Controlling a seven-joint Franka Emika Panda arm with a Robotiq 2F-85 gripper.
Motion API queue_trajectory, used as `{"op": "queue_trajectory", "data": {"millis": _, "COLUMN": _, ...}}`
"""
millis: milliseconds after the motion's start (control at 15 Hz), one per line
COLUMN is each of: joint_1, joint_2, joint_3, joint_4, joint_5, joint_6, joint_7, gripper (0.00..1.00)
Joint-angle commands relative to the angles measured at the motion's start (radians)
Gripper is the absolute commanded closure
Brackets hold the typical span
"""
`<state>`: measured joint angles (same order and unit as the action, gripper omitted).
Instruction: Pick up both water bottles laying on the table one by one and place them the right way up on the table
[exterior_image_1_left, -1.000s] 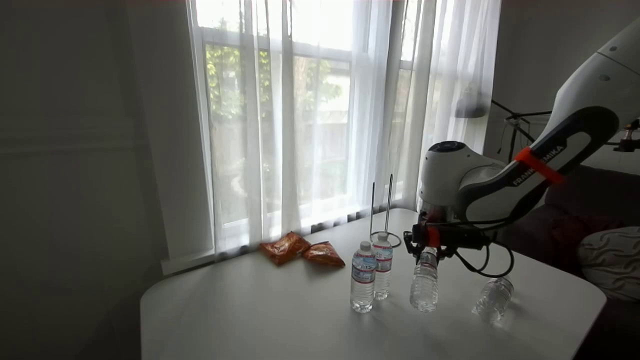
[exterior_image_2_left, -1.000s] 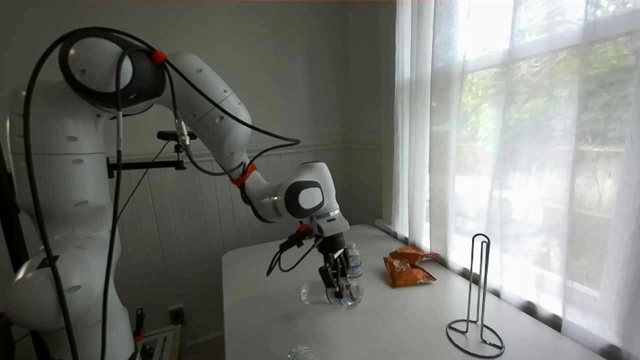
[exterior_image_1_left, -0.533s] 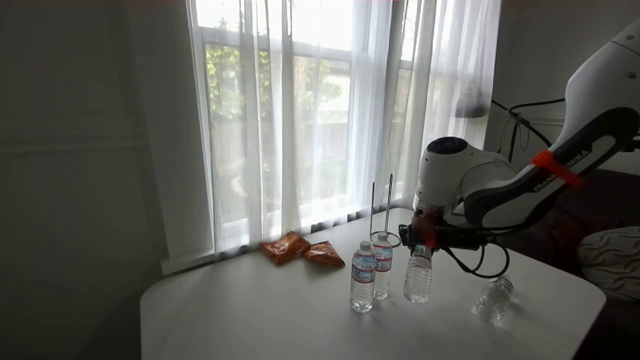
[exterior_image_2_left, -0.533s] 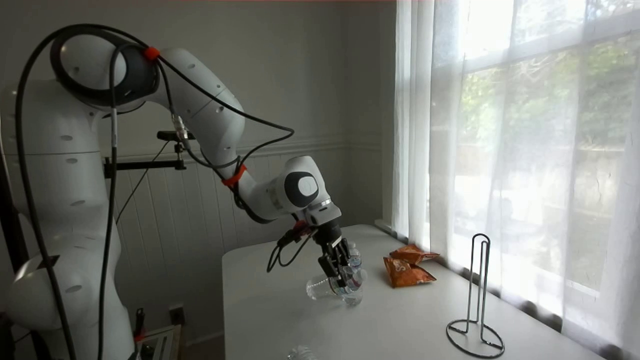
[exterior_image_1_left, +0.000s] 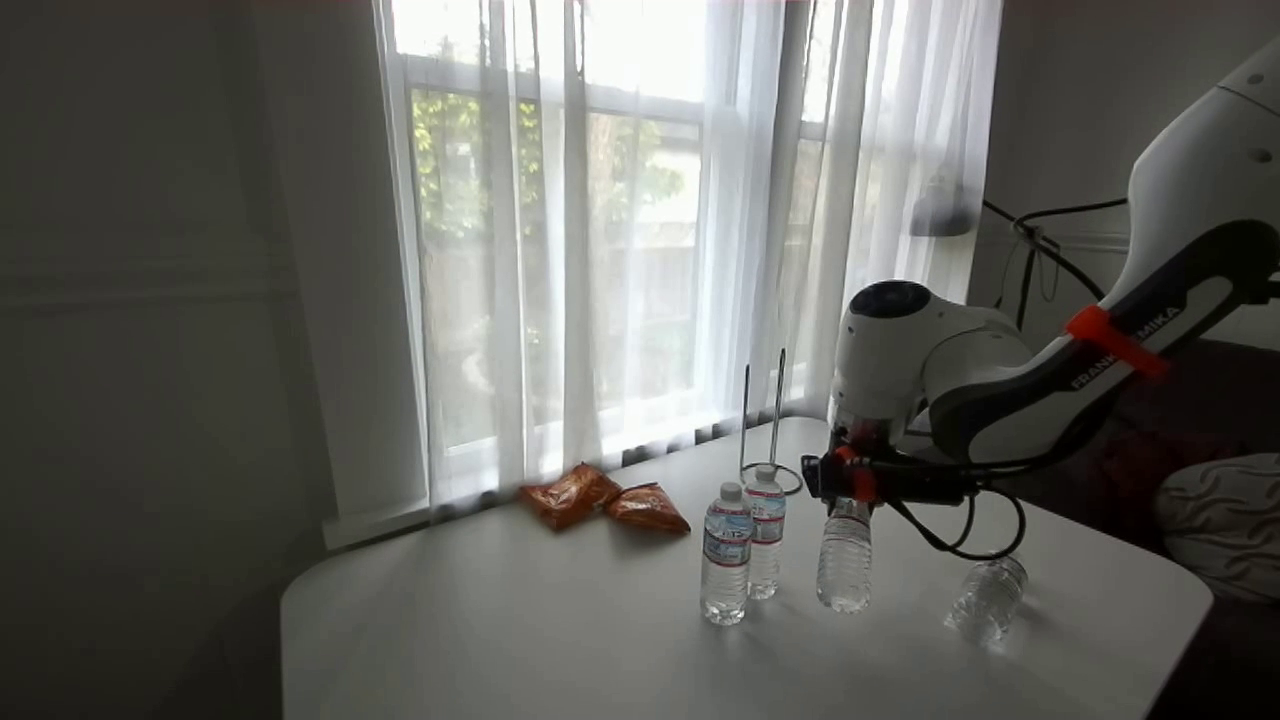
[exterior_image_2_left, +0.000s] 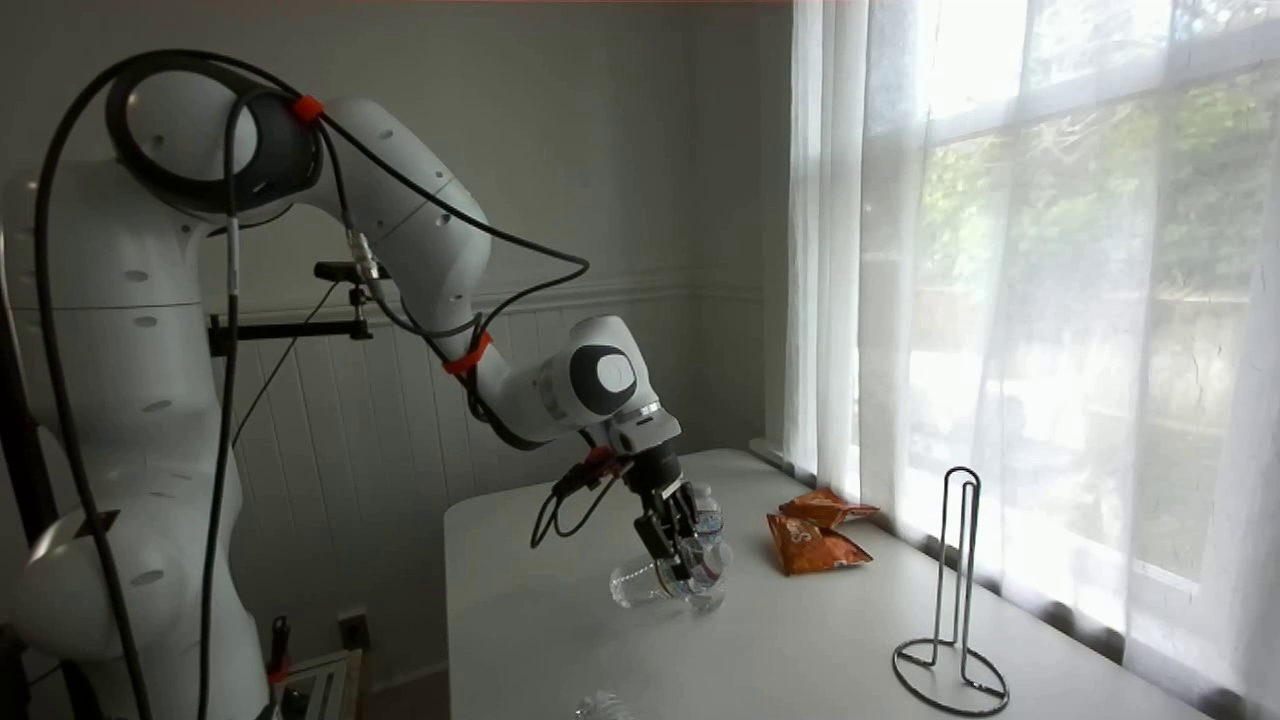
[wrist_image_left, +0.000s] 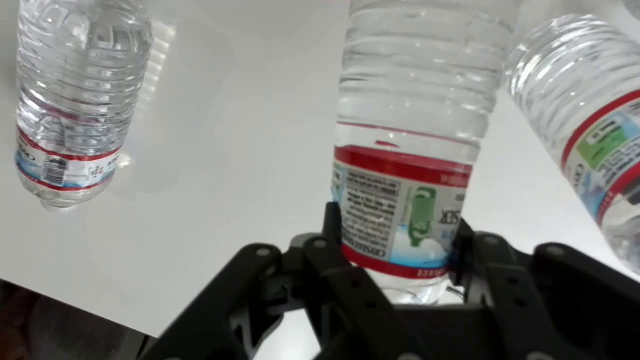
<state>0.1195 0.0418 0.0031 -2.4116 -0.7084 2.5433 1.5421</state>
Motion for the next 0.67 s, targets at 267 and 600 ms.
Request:
{"op": "queue_trajectory", "data": {"millis": 267, "joint_1": 0.015, "joint_2": -0.042, "joint_3": 0.061, "joint_4": 0.006, "joint_5": -0.22, "joint_6": -0.21, "joint_7": 0.328, "gripper": 0.78}}
{"op": "queue_trajectory", "data": {"millis": 600, "joint_1": 0.044, "joint_2": -0.021, "joint_3": 0.119, "joint_4": 0.027, "joint_5": -0.337, "joint_6": -0.329, "joint_7": 0.489, "gripper": 0.78}}
